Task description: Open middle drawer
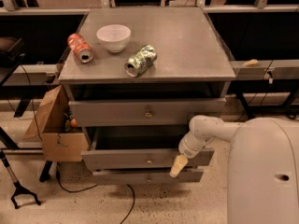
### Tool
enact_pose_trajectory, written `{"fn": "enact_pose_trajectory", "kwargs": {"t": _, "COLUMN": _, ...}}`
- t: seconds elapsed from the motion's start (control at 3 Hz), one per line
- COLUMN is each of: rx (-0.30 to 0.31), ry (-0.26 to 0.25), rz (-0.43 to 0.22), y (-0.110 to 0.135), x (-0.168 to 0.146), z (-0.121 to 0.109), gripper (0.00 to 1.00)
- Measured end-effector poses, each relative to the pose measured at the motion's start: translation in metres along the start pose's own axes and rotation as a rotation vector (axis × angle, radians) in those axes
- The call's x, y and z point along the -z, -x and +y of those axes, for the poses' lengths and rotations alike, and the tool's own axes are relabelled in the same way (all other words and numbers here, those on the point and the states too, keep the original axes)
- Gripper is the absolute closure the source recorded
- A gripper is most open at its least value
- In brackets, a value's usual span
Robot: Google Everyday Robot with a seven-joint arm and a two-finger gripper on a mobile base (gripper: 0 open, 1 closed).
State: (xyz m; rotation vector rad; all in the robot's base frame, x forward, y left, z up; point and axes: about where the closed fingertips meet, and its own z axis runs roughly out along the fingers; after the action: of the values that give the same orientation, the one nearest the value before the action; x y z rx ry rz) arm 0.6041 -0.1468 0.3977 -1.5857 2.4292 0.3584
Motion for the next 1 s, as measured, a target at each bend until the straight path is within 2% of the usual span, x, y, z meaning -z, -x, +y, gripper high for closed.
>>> {"fn": "enact_pose_trajectory", "kwargs": {"t": 0.33, "rx": -0.002, "ry": 0.001, "rz": 0.004, "y": 0.001, "x": 0.003, "z": -0.001, "gripper": 0.19}}
{"fn": "enact_pose_trajectory", "kwargs": {"t": 0.67, "rx": -0.015, "ry": -0.023, "rz": 0.05, "y": -0.011, "x": 0.02, "z": 0.014, "gripper": 0.42}}
{"fn": "enact_pose_trajectory", "kwargs": {"t": 1.0, "rx": -0.016, "ry": -0.018, "rz": 0.058, "y": -0.012, "x": 0.022, "z": 0.016, "gripper": 0.66}}
